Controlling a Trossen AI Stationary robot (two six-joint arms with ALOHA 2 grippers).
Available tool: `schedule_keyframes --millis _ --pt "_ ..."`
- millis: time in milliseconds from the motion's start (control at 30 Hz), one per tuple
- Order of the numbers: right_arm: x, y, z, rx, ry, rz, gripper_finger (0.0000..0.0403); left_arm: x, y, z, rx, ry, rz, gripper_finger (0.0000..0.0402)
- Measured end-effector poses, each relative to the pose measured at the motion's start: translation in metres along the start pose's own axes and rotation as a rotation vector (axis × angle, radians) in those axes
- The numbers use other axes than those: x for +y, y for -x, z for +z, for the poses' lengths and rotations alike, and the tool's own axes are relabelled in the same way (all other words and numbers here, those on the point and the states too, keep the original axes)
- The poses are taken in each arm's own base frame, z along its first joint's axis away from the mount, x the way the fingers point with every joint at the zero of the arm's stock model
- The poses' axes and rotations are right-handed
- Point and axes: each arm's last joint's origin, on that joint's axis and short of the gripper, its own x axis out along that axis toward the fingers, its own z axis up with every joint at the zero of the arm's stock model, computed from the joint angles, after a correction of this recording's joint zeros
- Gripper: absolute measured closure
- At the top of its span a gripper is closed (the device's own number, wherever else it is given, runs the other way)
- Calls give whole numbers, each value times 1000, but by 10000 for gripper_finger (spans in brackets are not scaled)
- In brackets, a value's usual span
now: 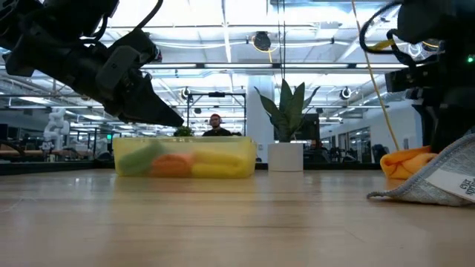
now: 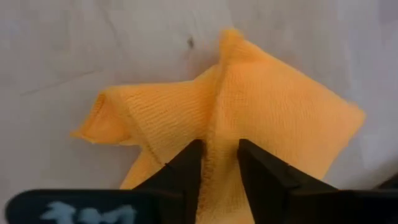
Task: Fold microfiber towels
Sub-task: Fold the orange microfiber cloth
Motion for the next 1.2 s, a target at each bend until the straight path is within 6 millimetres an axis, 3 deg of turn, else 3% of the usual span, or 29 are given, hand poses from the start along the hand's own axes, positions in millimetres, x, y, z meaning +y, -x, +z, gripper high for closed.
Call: schedule_keyframes --millis 300,500,767,933,1067,1200 --pt "3 -10 3 -27 49 -175 396 0 0 0 -2 -3 -1 376" --pt "11 13 25 -167 40 -148 399 -7 3 5 -58 -53 -40 376" --pt "54 70 72 -681 174 148 401 -36 14 16 -162 -211 -146 376" --pt "71 94 86 -1015 247 303 401 -54 22 25 -206 -275 -199 376" --pt "71 86 86 -1111 244 320 400 -62 26 27 -224 -299 -206 376" --pt "67 59 77 -1044 258 273 399 -64 27 26 -225 -307 -210 376"
